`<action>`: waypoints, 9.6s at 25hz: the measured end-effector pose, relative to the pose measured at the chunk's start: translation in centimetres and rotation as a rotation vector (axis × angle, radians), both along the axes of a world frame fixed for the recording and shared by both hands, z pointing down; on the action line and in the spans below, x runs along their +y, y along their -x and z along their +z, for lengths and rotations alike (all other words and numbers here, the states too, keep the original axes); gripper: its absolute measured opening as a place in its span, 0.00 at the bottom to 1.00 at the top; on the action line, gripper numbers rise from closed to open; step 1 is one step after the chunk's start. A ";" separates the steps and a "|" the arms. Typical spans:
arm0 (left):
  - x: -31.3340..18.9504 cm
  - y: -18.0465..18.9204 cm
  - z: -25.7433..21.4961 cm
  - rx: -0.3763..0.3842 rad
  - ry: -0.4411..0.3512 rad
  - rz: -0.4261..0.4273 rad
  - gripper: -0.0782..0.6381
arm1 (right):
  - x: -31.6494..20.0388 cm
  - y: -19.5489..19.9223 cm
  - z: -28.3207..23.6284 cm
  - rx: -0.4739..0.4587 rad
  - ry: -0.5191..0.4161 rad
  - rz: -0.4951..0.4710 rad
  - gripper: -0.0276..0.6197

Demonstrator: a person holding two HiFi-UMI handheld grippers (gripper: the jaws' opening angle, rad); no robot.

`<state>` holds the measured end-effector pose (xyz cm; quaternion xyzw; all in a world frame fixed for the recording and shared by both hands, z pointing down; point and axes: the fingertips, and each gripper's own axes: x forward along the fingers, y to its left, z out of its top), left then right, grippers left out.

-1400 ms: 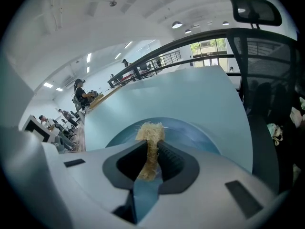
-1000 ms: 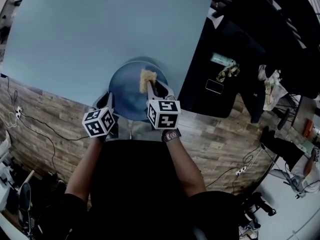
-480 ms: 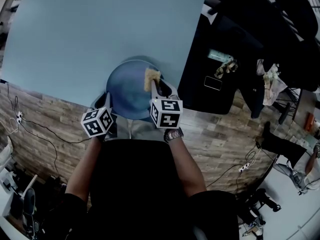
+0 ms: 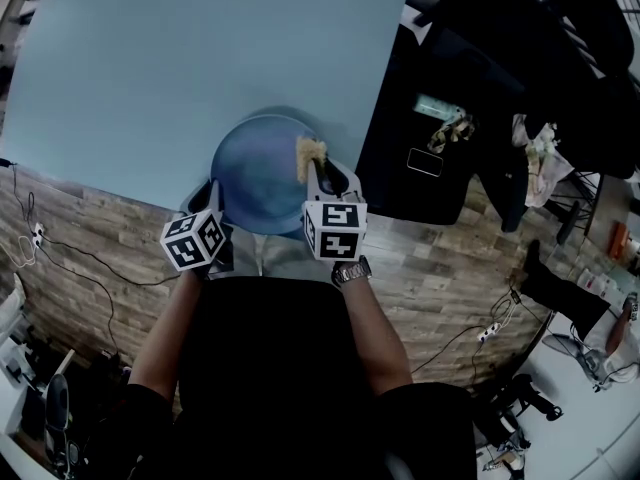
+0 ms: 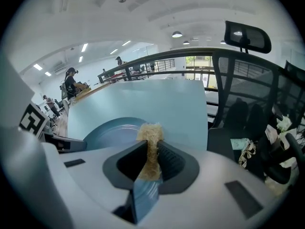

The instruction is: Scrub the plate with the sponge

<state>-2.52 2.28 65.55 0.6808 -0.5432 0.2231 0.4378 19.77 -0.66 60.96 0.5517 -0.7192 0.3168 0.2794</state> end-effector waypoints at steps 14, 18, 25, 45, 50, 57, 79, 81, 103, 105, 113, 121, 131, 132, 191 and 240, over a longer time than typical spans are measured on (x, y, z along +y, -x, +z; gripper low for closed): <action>0.0 0.0 -0.1 0.021 0.002 -0.007 0.12 | 0.6 6.2 -1.7 -0.106 -0.020 -0.064 0.14; -0.1 0.2 -0.2 0.029 0.000 -0.014 0.12 | 1.2 9.3 -1.7 -0.219 0.025 -0.072 0.14; -0.1 0.2 -0.2 0.032 0.000 -0.029 0.12 | 2.5 12.5 -0.7 -0.318 0.109 -0.097 0.14; 0.0 0.3 -0.3 0.042 0.010 -0.041 0.12 | 3.5 15.7 1.0 -0.336 0.190 -0.172 0.14; 0.0 0.3 -0.2 0.040 0.007 -0.044 0.12 | 3.6 14.7 1.3 -0.341 0.194 -0.151 0.14; -0.2 0.4 -0.3 0.034 0.002 -0.037 0.12 | 3.5 13.1 1.3 -0.338 0.188 -0.117 0.14; -0.1 0.3 -0.1 0.015 -0.002 -0.009 0.12 | 3.8 5.1 1.4 -0.297 0.171 0.042 0.14; -0.1 0.3 -0.2 0.014 -0.002 -0.011 0.12 | 3.8 4.5 1.4 -0.290 0.172 0.052 0.14; -0.1 0.3 -0.1 0.007 -0.005 0.007 0.12 | 3.6 -0.9 0.8 -0.041 0.132 0.044 0.14; -0.1 0.3 -0.2 0.008 -0.005 0.005 0.12 | 3.5 -0.7 0.6 -0.011 0.124 0.017 0.14; -0.1 0.3 -0.3 0.008 -0.006 0.004 0.12 | 2.9 -0.4 -1.0 0.009 0.082 0.002 0.14; -0.2 0.2 -0.3 0.012 -0.005 0.002 0.12 | 3.3 2.9 -1.4 -0.188 0.127 0.031 0.14; -0.2 0.2 -0.4 0.019 -0.008 -0.008 0.12 | 4.2 8.6 -0.6 -0.303 0.185 -0.043 0.14; -0.2 0.2 -0.4 0.019 -0.008 -0.009 0.12 | 4.1 9.2 -0.6 -0.313 0.187 -0.049 0.14; -0.6 0.1 0.1 0.005 -0.009 -0.030 0.12 | 8.7 8.8 1.7 -0.317 0.288 -0.263 0.14; -0.4 0.3 0.0 -0.009 -0.002 0.001 0.12 | 2.5 -1.0 0.5 -0.080 0.174 -0.104 0.14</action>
